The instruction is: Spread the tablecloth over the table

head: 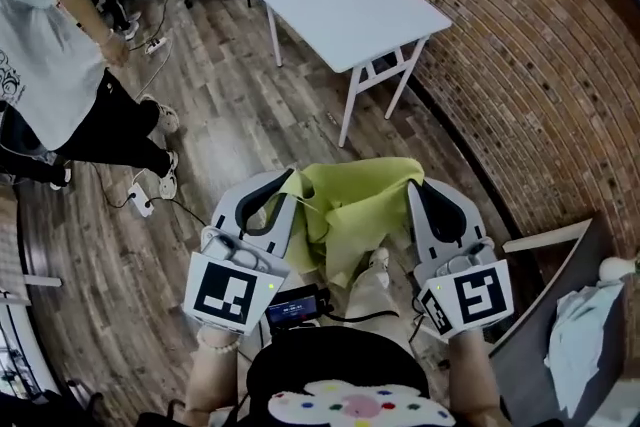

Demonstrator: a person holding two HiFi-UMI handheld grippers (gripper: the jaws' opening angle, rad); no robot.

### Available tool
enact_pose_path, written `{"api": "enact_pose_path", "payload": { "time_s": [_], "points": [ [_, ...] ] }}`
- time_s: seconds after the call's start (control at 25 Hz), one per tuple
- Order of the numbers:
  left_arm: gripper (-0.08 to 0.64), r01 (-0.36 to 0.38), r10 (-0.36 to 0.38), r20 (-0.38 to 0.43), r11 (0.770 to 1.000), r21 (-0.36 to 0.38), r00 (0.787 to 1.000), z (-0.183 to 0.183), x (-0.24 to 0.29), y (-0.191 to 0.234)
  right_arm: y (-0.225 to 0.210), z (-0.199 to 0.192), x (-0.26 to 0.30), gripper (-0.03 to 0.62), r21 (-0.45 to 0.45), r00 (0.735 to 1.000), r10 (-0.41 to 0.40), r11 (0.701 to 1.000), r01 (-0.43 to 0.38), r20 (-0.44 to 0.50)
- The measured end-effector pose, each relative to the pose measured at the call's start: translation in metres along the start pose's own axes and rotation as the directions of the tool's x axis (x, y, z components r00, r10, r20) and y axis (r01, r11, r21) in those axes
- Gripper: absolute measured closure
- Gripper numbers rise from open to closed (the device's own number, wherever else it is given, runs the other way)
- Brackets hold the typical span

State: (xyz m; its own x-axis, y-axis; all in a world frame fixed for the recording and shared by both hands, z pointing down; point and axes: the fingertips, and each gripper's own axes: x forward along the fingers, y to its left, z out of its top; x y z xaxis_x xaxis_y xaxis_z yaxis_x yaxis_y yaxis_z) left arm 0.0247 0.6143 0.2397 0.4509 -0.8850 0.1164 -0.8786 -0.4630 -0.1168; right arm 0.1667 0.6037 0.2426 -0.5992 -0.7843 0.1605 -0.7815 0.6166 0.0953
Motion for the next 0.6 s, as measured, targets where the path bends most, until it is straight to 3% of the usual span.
{"api": "enact_pose_path", "payload": {
  "time_s": [0.2, 0.6],
  "points": [
    [0.545, -0.092, 0.092, -0.029, 0.996, -0.004, 0.995, 0.006, 0.044, 0.008, -0.053, 0.000, 0.028, 0.558, -0.025, 0.998, 0.067, 0.997, -0.067, 0.004],
    [0.545, -0.173, 0.174, -0.043, 0.985, 0.025, 0.984, 0.040, 0.130, 0.001, -0.152, 0.021, 0.069, 0.558, -0.051, 0.988, 0.141, 0.989, -0.138, 0.061]
  ]
}}
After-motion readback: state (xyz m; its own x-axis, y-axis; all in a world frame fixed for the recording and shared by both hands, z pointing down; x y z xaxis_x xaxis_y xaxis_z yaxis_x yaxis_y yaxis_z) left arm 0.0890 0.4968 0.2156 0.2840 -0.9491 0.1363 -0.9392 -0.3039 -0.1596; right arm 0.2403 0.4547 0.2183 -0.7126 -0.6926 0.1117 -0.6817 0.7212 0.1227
